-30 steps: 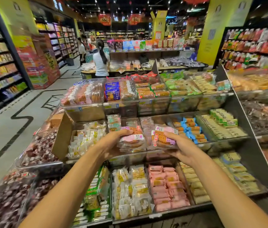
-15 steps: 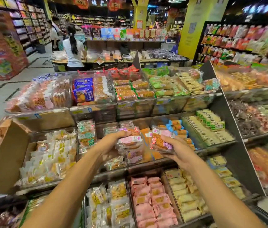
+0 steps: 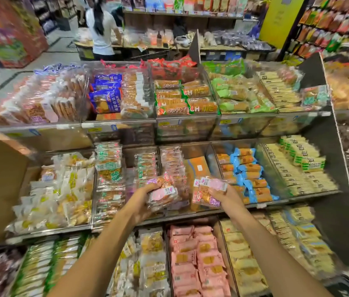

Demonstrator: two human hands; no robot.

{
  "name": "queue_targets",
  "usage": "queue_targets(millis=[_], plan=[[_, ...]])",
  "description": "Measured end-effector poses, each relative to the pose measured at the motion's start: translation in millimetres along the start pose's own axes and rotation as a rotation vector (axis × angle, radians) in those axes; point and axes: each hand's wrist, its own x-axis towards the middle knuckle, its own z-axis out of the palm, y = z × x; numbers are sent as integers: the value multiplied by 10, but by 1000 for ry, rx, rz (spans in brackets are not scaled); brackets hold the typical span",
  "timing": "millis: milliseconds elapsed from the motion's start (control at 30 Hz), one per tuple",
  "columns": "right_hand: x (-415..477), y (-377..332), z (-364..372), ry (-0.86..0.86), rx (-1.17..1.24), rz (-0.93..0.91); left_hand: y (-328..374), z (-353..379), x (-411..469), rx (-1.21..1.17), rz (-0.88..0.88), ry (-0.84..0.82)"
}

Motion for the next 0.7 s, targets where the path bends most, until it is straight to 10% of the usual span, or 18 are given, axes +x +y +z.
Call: queue_targets(millis=[700], plan=[[171,1,539,-115,-977,-219,-230,-198,24,-326,122,106]])
